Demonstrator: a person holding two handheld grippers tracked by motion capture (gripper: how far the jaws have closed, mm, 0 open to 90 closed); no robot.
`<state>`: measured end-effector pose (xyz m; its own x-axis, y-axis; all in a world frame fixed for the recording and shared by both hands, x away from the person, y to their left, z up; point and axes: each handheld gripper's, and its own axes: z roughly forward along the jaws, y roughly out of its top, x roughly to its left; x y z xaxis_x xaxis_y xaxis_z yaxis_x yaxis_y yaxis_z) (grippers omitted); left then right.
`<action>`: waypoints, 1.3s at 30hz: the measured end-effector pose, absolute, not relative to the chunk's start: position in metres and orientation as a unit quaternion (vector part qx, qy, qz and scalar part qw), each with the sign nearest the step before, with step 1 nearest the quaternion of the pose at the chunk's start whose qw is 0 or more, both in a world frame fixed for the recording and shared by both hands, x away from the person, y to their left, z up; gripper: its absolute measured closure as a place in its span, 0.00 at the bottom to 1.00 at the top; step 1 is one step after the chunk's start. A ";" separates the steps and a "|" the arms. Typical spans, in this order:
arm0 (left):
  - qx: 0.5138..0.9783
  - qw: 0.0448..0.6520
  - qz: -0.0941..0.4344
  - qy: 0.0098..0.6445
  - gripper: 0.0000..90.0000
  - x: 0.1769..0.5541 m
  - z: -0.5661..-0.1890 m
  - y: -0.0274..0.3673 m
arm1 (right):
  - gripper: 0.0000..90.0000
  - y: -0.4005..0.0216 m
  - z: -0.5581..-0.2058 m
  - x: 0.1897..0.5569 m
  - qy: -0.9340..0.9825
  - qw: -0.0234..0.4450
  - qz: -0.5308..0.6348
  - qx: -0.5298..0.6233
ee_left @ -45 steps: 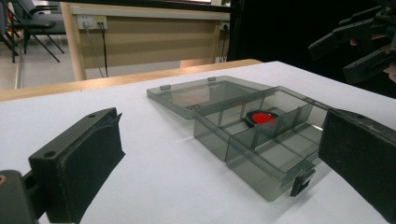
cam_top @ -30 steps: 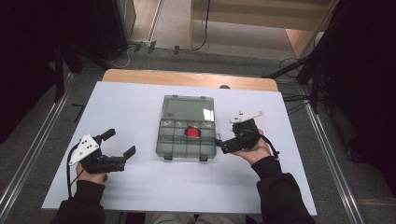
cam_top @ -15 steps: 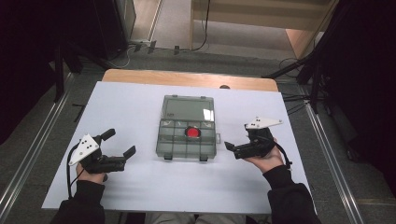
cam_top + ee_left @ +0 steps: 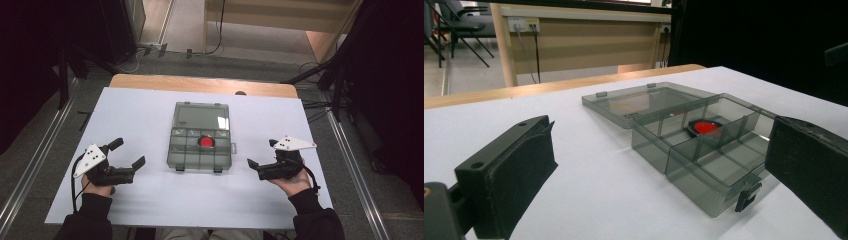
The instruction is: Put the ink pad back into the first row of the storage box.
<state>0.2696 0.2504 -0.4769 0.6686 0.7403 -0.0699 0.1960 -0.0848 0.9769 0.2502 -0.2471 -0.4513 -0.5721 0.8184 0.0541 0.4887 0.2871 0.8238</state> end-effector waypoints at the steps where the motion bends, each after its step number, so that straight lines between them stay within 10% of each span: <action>1: 0.699 0.587 0.231 0.335 0.00 0.270 -0.477 0.250 | 0.00 -0.250 -0.453 0.248 0.779 0.197 0.417 0.424; 39: 0.701 0.589 0.227 0.333 0.00 0.269 -0.477 0.249 | 0.00 -0.280 -0.514 0.205 0.704 0.249 0.513 0.424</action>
<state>0.2692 0.2493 -0.4770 0.6750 0.7340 -0.0752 0.2004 -0.0843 0.9761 0.2049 -0.2799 -0.5144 -0.5174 0.8516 0.0844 0.3407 0.1145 0.9332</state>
